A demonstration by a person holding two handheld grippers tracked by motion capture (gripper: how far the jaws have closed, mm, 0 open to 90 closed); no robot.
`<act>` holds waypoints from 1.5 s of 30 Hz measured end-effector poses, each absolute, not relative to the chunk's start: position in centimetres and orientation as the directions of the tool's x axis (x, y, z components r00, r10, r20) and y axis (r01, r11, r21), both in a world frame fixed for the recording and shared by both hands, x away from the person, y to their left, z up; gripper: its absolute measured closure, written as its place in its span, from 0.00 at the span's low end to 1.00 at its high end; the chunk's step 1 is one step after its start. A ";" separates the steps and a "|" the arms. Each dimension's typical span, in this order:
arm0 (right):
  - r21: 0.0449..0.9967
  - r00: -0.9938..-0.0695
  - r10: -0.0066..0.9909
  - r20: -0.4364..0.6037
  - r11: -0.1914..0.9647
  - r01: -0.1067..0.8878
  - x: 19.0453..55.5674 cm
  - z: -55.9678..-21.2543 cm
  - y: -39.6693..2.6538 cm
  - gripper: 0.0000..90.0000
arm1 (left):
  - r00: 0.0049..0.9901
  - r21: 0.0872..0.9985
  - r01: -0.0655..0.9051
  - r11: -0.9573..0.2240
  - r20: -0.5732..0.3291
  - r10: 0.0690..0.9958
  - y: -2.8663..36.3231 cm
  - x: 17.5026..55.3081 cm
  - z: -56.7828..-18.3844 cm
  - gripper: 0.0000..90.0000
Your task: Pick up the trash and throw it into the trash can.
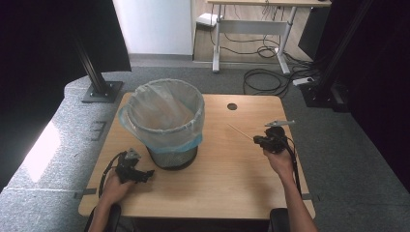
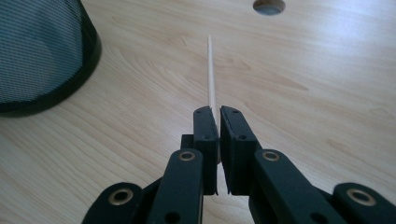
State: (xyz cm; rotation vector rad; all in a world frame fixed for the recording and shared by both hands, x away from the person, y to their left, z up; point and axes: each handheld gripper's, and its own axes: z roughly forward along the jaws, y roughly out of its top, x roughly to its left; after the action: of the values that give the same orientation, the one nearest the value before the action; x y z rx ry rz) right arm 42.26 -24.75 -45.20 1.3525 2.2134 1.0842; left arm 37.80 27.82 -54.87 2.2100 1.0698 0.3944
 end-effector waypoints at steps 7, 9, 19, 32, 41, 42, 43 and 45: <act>0.773 -0.539 0.837 0.096 0.278 0.570 42.3 -41.4 -23.9 0.94 | 0.623 0.663 0.589 -0.462 -0.009 0.782 27.8 37.8 -54.9 0.00; 0.778 -0.549 0.831 0.092 0.284 0.560 42.3 -40.6 -23.6 0.94 | 0.623 0.663 0.589 -0.462 -0.009 0.782 27.8 37.8 -54.9 0.00; 0.797 -0.587 0.807 0.066 0.311 0.517 42.6 -37.0 -22.7 0.94 | 0.623 0.663 0.589 -0.462 -0.009 0.782 27.8 37.8 -54.9 0.00; 0.827 -0.630 0.776 0.036 0.331 0.455 42.7 -31.4 -21.6 0.94 | 0.623 0.663 0.589 -0.462 -0.009 0.782 27.8 37.8 -54.9 0.00; 0.852 -0.666 0.745 0.006 0.346 0.394 42.2 -26.6 -20.4 0.94 | 0.623 0.663 0.589 -0.462 -0.008 0.782 27.8 37.8 -54.9 0.00; 0.854 -0.670 0.743 0.004 0.346 0.388 42.1 -26.0 -20.2 0.94 | 0.623 0.663 0.589 -0.462 -0.008 0.782 27.8 37.8 -54.9 0.00; 0.860 -0.681 0.732 0.002 0.347 0.375 42.0 -25.0 -19.9 0.94 | 0.623 0.663 0.589 -0.462 -0.008 0.782 27.8 37.8 -54.9 0.00; 0.864 -0.698 0.716 0.005 0.348 0.364 41.8 -24.0 -19.5 0.94 | 0.623 0.663 0.589 -0.462 -0.008 0.782 27.8 37.8 -54.9 0.00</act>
State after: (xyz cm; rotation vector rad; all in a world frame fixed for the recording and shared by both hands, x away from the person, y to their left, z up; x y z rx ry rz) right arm 41.78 -19.53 -24.02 0.9496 2.2421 1.2912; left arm 37.80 27.83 -54.86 2.2111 1.0697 0.3950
